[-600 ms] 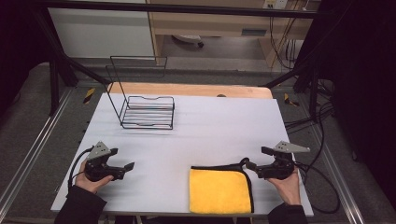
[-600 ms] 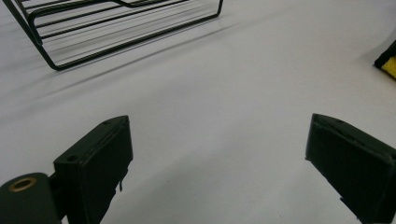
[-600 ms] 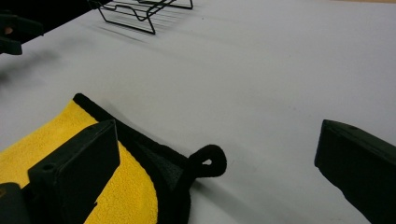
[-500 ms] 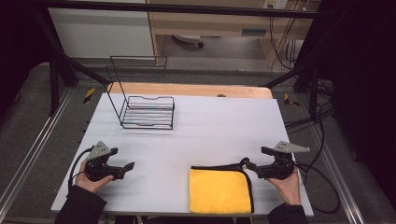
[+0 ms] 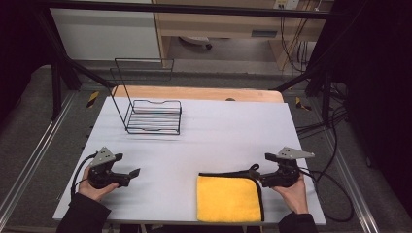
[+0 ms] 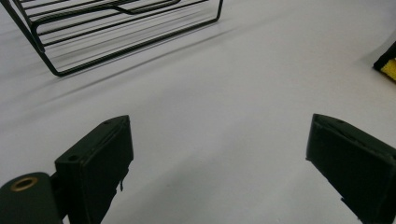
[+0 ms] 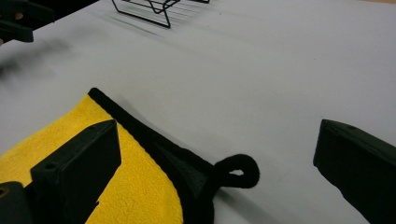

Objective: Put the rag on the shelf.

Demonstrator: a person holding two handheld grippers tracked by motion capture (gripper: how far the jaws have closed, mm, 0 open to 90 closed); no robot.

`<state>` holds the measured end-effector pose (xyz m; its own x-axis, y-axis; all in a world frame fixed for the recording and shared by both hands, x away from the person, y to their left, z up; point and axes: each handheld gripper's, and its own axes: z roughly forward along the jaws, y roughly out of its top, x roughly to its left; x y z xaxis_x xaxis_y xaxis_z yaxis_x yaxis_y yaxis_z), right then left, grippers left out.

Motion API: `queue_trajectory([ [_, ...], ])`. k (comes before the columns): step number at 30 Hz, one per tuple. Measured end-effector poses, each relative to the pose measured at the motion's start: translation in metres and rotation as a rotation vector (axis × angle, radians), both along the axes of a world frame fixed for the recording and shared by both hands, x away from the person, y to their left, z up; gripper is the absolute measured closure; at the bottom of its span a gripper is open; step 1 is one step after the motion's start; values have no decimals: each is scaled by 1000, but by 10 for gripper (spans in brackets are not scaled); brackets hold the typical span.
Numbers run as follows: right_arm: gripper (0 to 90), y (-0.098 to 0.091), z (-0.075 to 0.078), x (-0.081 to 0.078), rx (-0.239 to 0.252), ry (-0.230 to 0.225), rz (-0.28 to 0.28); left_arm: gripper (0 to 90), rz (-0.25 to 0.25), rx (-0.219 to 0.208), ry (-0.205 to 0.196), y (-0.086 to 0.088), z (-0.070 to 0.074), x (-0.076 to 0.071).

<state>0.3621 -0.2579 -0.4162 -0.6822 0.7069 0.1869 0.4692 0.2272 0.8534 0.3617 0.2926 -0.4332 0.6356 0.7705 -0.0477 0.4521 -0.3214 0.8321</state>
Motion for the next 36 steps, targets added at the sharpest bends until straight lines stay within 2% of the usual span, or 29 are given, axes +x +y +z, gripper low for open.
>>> queue_trajectory([
  [9,27,23,1,1,-15,0,54,73,5,2,2,-1,-1,0],
  [21,79,76,0,7,-56,38,178,84,10,-6,-6,0,1,0],
  [22,94,85,0,9,-73,43,195,86,12,-6,-6,1,1,0],
  [24,102,90,0,10,-75,49,204,88,13,-9,-6,1,1,0],
  [32,234,129,-7,21,-141,83,294,96,18,-8,-1,1,0,0],
  [35,296,140,-13,26,-171,112,324,97,18,-8,-1,2,0,0],
  [36,344,145,-17,30,-192,133,352,99,18,-8,-1,2,0,0],
])
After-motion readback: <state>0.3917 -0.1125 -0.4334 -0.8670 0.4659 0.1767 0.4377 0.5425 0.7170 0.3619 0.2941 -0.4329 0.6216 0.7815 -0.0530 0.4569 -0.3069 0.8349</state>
